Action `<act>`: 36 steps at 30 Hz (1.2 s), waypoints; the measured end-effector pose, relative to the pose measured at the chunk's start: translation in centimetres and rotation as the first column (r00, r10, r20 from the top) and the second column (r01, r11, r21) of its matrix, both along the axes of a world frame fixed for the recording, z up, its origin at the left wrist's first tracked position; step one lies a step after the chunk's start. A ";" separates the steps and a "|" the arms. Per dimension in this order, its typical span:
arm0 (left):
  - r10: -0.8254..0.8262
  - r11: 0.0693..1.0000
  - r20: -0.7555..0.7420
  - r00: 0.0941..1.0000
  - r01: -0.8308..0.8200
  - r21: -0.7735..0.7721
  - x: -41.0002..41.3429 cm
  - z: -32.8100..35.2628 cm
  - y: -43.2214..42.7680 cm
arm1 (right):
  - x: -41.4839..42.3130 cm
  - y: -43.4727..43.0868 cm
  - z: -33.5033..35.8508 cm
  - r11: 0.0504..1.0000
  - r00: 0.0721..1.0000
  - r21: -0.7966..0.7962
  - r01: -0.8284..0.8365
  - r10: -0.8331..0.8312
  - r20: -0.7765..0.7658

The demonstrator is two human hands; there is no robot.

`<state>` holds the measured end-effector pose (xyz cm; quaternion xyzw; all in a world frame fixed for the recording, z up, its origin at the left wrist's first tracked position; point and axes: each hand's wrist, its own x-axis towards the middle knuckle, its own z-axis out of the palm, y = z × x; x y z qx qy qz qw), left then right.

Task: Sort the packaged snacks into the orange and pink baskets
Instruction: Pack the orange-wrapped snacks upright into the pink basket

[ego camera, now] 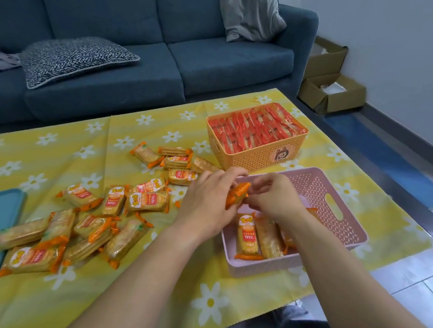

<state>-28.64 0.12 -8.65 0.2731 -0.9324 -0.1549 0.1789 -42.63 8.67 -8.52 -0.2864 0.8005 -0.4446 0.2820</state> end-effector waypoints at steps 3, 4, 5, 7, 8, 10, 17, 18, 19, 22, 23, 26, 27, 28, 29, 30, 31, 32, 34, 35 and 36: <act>-0.020 0.994 0.083 0.996 0.029 -0.109 0.0 -0.1 0.1 | -0.1 0.4 -0.1 0.997 0.997 0.048 -0.067 0.069 -0.038; -0.009 0.992 0.088 0.996 0.020 -0.122 -0.1 -0.1 0.0 | -0.1 0.3 -0.1 0.995 0.995 0.065 -0.073 0.077 -0.058; 0.012 0.992 0.087 0.996 -0.001 -0.127 -0.2 -0.1 0.0 | -0.2 0.4 0.0 0.993 0.992 0.095 -0.075 0.085 -0.098; 0.062 0.990 0.082 0.995 -0.051 -0.131 -0.4 0.1 0.1 | -0.1 0.6 0.3 0.973 0.954 0.213 -0.087 0.143 -0.264; 0.085 0.987 0.074 0.994 -0.074 -0.139 -0.5 0.2 0.1 | 0.0 0.7 0.5 0.953 0.919 0.281 -0.110 0.206 -0.337; 0.122 0.982 0.058 0.991 -0.112 -0.152 -0.6 0.4 0.3 | 0.7 0.9 0.7 0.881 0.851 0.433 -0.194 0.370 -0.372; 0.141 0.980 0.098 0.985 -0.125 -0.153 -0.6 0.9 0.7 | 1.6 1.2 0.2 0.682 0.606 0.720 -0.131 0.630 -0.486; 0.136 0.983 0.137 0.981 -0.117 -0.144 -0.6 0.7 0.8 | 1.4 1.3 0.4 0.681 0.606 0.722 -0.127 0.629 -0.487; 0.136 0.983 0.171 0.976 -0.112 -0.143 -0.7 0.5 0.9 | 1.2 1.3 0.7 0.678 0.612 0.723 -0.131 0.629 -0.479; 0.149 0.982 0.213 0.966 -0.118 -0.150 -0.8 0.3 0.9 | 0.9 1.8 1.7 0.674 0.633 0.721 -0.158 0.630 -0.450; 0.162 0.980 0.222 0.961 -0.129 -0.154 -0.9 0.4 0.9 | 1.0 1.8 1.7 0.676 0.636 0.720 -0.161 0.628 -0.448; 0.201 0.970 0.253 0.946 -0.156 -0.189 -1.2 0.6 1.1 | 2.4 1.5 0.6 0.629 0.604 0.770 -0.108 0.657 -0.452; 0.210 0.966 0.259 0.943 -0.159 -0.206 -1.3 0.6 1.3 | 3.0 1.3 0.2 0.600 0.580 0.795 -0.087 0.680 -0.449; 0.218 0.962 0.263 0.940 -0.162 -0.219 -1.4 0.6 1.4 | 3.5 1.1 -0.2 0.585 0.561 0.808 -0.070 0.693 -0.453; 0.226 0.959 0.266 0.937 -0.167 -0.227 -1.5 0.6 1.6 | 3.6 0.9 -0.5 0.587 0.550 0.807 -0.058 0.694 -0.465; 0.234 0.957 0.269 0.934 -0.173 -0.233 -1.6 0.6 1.7 | 3.6 0.8 -0.5 0.602 0.548 0.796 -0.056 0.685 -0.480; 0.242 0.955 0.272 0.931 -0.179 -0.237 -1.7 0.6 1.7 | 3.3 0.7 -0.4 0.622 0.555 0.780 -0.062 0.671 -0.491; 0.249 0.954 0.275 0.929 -0.185 -0.236 -1.7 0.5 1.6 | 2.8 0.8 -0.1 0.649 0.570 0.757 -0.074 0.650 -0.502; 0.257 0.955 0.276 0.926 -0.199 -0.222 -1.8 0.3 1.4 | 1.5 1.1 0.8 0.729 0.617 0.680 -0.077 0.571 -0.542; 0.260 0.954 0.274 0.926 -0.204 -0.218 -1.8 0.2 1.2 | 0.8 1.3 1.3 0.778 0.634 0.626 -0.055 0.512 -0.579; 0.264 0.953 0.272 0.925 -0.208 -0.220 -1.8 0.1 1.1 | 0.2 1.5 1.7 0.825 0.643 0.565 -0.025 0.446 -0.623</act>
